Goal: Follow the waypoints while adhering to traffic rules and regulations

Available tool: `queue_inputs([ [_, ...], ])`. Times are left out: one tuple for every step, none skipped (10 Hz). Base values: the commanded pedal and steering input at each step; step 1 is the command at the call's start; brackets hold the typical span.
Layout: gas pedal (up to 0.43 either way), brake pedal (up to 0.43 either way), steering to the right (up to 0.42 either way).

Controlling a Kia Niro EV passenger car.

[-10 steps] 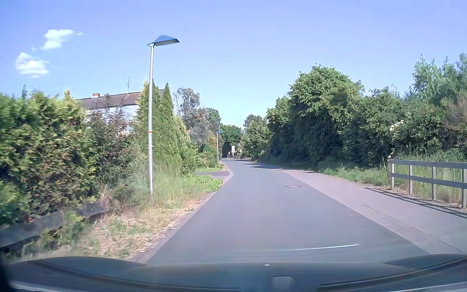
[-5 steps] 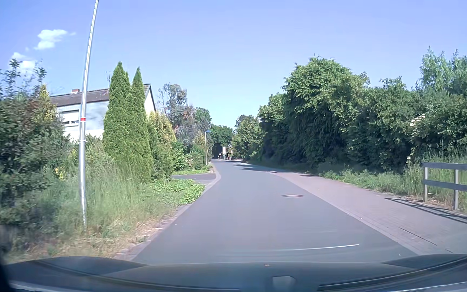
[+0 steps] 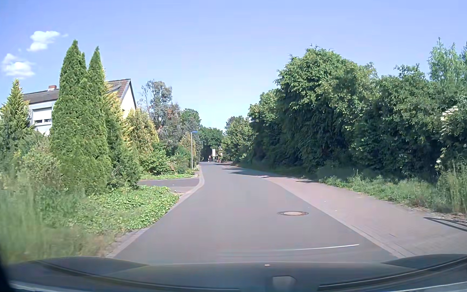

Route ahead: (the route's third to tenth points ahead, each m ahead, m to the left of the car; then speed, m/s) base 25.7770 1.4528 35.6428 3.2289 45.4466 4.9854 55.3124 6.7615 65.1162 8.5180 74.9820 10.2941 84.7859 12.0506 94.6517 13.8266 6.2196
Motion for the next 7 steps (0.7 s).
queue_inputs([
  [0.110,0.006,0.024],
  [0.110,0.006,0.020],
  [0.110,0.006,0.017],
  [0.110,0.006,0.014],
  [0.110,0.006,0.011],
  [0.110,0.006,0.004],
  [0.118,0.006,-0.004],
])
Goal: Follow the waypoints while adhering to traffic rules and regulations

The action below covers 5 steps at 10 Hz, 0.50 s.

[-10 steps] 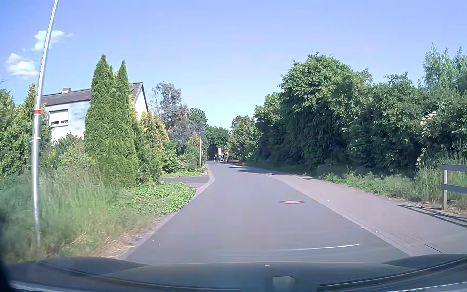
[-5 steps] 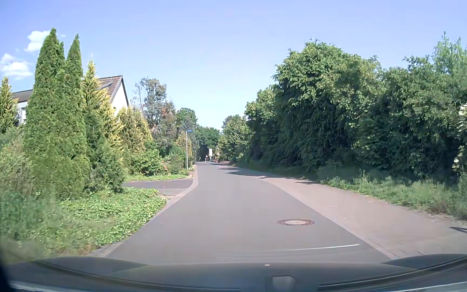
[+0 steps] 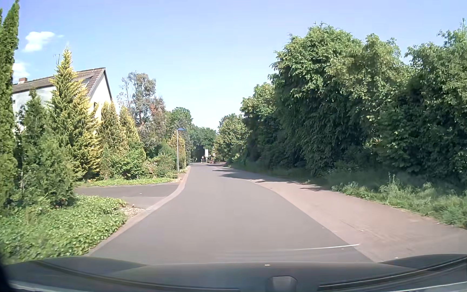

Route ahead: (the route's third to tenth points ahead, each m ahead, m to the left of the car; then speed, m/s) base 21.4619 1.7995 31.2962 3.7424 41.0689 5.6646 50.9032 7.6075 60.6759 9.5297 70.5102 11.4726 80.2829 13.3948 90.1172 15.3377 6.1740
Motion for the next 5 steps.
queue_inputs([
  [0.118,0.006,-0.011],
  [0.130,0.006,-0.015],
  [0.130,0.006,-0.014],
  [0.130,0.006,-0.014],
  [0.138,0.006,-0.015],
])
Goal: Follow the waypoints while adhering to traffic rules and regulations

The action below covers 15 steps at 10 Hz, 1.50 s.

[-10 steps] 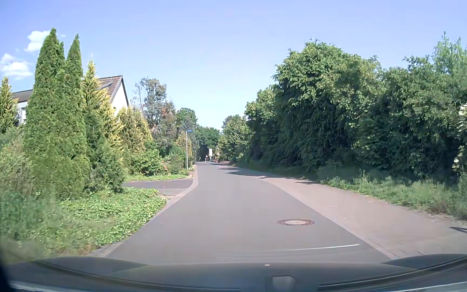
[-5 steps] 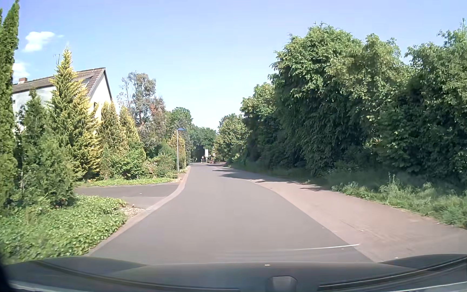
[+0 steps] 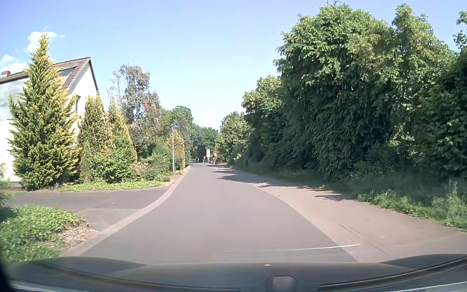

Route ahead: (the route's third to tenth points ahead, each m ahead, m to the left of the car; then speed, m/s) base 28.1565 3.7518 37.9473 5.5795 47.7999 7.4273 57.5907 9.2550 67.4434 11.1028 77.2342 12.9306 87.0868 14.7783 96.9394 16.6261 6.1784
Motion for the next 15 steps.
queue_inputs([
  [0.150,0.006,-0.016],
  [0.150,0.006,-0.019],
  [0.150,0.006,-0.021],
  [0.150,0.006,-0.021],
  [0.150,0.006,-0.019],
  [0.150,0.006,-0.020],
  [0.150,0.006,-0.022],
  [0.150,0.006,-0.026],
  [0.150,0.006,-0.027],
  [0.150,0.006,-0.027],
  [0.150,0.006,-0.027],
  [0.150,0.006,-0.029],
  [0.157,0.006,-0.031],
  [0.177,0.006,-0.034],
  [0.189,0.006,-0.034],
])
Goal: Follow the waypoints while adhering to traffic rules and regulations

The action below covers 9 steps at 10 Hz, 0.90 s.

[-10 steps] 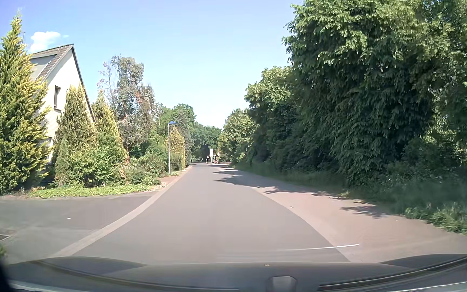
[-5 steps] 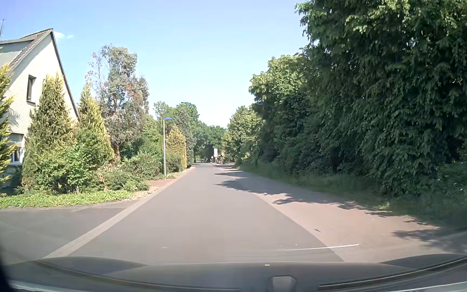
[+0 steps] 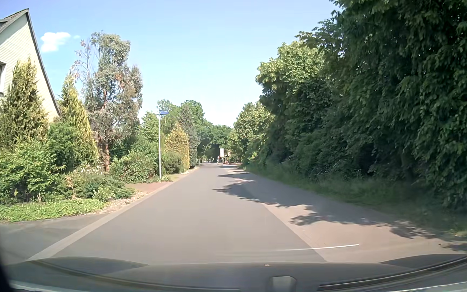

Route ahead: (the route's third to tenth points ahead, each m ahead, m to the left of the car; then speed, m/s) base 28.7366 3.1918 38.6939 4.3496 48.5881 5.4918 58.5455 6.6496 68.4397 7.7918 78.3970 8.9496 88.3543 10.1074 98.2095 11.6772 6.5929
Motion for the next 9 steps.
queue_inputs([
  [0.189,0.006,-0.034],
  [0.189,0.006,-0.034],
  [0.189,0.006,-0.035],
  [0.189,0.006,-0.036],
  [0.189,0.006,-0.036],
  [0.189,0.006,-0.036],
  [0.189,0.006,-0.036],
  [0.177,0.006,-0.037],
  [0.177,0.006,-0.036],
])
